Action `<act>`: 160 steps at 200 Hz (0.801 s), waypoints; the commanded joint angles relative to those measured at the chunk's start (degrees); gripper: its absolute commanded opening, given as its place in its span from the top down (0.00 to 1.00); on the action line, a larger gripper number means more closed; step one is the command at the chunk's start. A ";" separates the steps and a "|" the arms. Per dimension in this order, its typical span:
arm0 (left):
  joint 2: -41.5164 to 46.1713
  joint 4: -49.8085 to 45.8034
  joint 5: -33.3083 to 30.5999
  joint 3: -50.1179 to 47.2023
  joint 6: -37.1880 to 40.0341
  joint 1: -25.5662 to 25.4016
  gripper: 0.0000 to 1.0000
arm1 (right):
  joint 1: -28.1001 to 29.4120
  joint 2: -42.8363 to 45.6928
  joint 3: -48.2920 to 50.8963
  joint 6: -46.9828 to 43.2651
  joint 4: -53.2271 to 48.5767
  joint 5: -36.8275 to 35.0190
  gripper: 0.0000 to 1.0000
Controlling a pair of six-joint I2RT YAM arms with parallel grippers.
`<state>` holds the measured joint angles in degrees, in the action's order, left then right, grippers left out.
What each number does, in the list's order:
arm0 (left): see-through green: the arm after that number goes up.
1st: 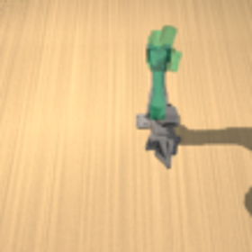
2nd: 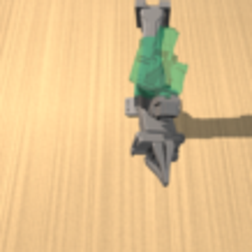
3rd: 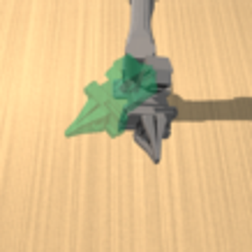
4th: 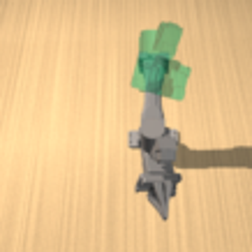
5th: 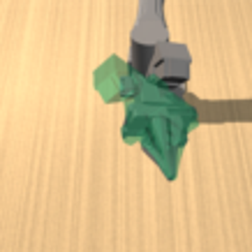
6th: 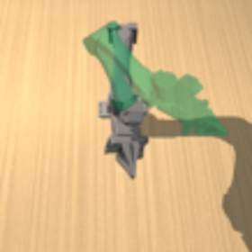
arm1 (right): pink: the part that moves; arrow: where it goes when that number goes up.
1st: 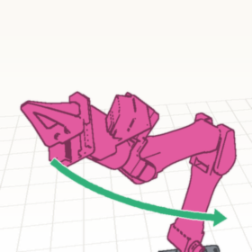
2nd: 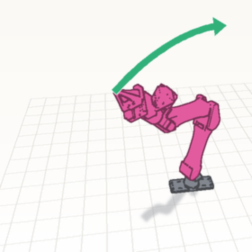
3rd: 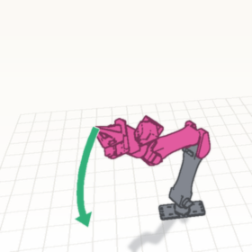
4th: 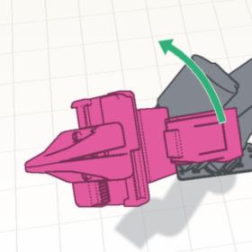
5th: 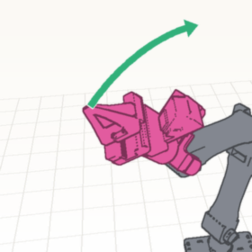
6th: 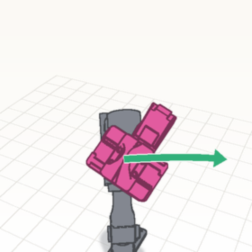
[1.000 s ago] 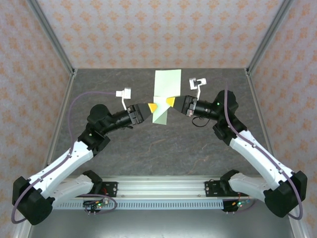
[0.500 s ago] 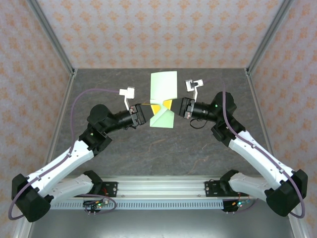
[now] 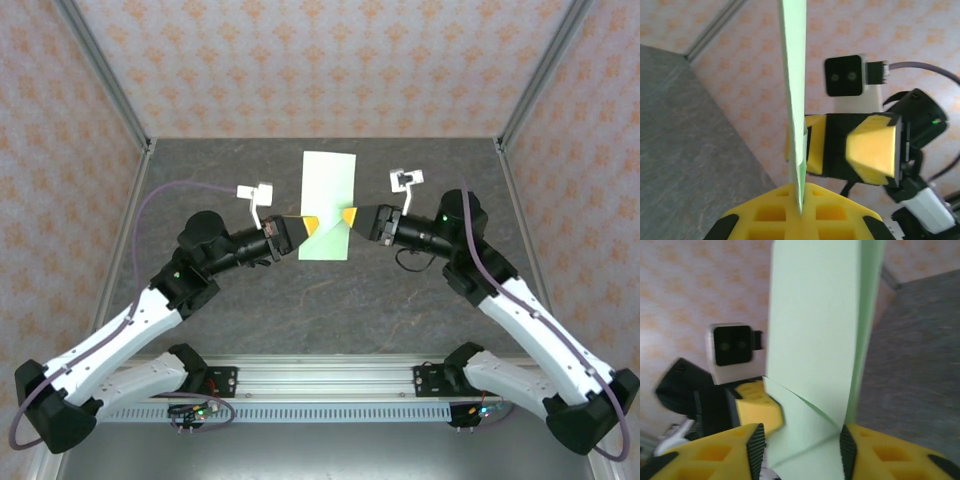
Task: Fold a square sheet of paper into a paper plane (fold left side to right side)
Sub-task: Turn over the paper at the center of the table.
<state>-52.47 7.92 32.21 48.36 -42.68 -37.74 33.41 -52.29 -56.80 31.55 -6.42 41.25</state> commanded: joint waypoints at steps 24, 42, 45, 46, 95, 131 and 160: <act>0.52 -28.07 -26.76 3.22 18.71 -7.18 1.00 | 0.14 6.65 -3.61 -13.86 -37.78 -41.01 0.44; -4.40 -37.74 -40.30 6.44 20.76 -11.83 1.00 | 0.08 8.09 -2.83 -12.14 -44.12 -53.86 0.43; -5.64 -39.30 -42.59 7.27 20.79 -13.06 1.00 | 0.14 8.28 -2.73 -11.90 -45.21 -55.70 0.43; -6.07 -39.87 -43.42 7.54 20.74 -13.42 1.00 | 0.11 8.32 -2.72 -11.75 -45.59 -56.30 0.42; -33.22 -66.13 -68.63 25.23 5.12 -23.03 1.00 | 0.08 9.55 -3.22 -7.15 -56.18 -73.67 0.34; -50.84 -77.98 -72.08 37.15 -6.28 -24.69 1.00 | 0.12 11.62 -3.06 -6.63 -58.22 -76.30 0.29; -64.10 -88.11 -70.81 48.19 -14.38 -24.68 1.00 | 0.12 12.33 -2.54 -5.87 -58.80 -76.42 0.28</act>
<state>-109.03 -66.04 -34.02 88.31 -46.11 -62.15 33.36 -40.58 -59.35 24.40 -62.02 -31.14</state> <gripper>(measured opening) 0.048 0.719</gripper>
